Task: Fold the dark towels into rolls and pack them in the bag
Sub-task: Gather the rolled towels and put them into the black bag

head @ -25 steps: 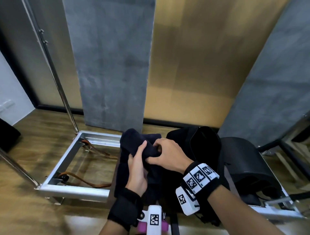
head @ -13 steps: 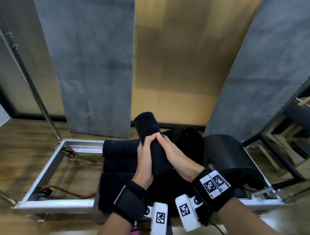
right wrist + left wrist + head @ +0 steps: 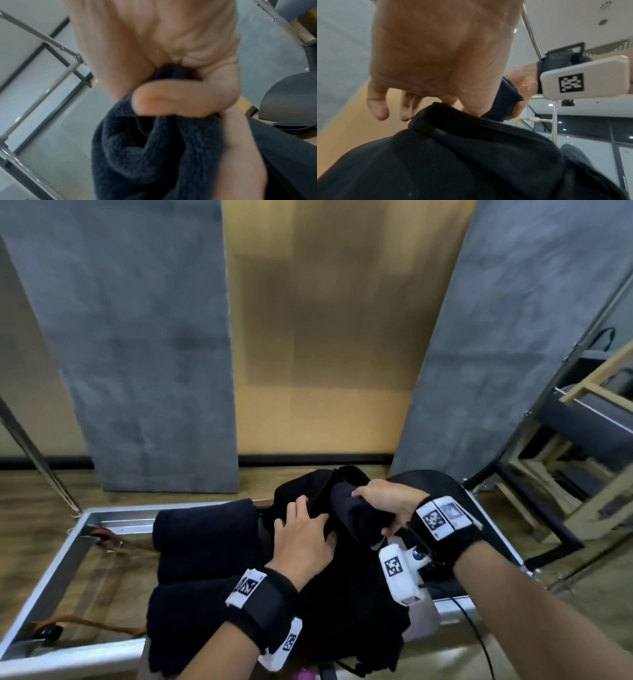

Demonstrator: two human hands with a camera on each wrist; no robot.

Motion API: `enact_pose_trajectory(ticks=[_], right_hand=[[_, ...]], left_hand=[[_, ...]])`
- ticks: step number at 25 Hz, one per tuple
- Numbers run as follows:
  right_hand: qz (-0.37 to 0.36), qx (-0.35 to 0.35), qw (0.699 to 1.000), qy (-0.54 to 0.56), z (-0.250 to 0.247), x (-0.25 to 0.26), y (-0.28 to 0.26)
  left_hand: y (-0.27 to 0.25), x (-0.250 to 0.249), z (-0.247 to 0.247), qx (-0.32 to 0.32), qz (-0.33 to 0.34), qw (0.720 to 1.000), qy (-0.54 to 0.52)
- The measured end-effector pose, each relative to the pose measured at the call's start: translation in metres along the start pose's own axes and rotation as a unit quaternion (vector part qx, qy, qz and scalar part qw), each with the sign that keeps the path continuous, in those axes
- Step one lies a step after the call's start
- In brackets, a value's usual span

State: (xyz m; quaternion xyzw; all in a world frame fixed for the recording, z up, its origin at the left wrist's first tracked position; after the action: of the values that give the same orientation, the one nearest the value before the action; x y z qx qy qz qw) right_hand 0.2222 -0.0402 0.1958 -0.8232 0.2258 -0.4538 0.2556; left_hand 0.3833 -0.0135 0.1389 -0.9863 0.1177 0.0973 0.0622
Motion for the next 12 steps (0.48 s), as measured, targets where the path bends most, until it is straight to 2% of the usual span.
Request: enact_pose_trajectory(ticks=[4,9,12], right_hand=[[-0.053,0.058,0.984,-0.161,0.024,0.019,0.049],[-0.076,0.000,0.988,-0.138,0.054,0.025,0.099],[-0.126,0.017,0.967,-0.222,0.077,0.014,0.128]], left_hand=[[0.007,-0.002,-0.010,0.037,-0.045,0.998,-0.008],[0.009,0.002,-0.021,0.069,-0.040,0.991,-0.109],[0.006,0.006,-0.023,0.062,-0.051,0.988,-0.134]])
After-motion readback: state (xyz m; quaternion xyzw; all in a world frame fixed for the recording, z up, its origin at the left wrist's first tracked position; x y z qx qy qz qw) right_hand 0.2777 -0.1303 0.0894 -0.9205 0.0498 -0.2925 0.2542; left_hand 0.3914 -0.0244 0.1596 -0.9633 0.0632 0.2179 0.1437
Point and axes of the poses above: each hand's wrist, its own y-axis towards the middle knuckle, its own z-axis out of the palm, x = y × z, the point moved 6 cm from there along y, towards the middle knuckle, and after that the axes turned 8 degrees about y, right-handed, at the moved point
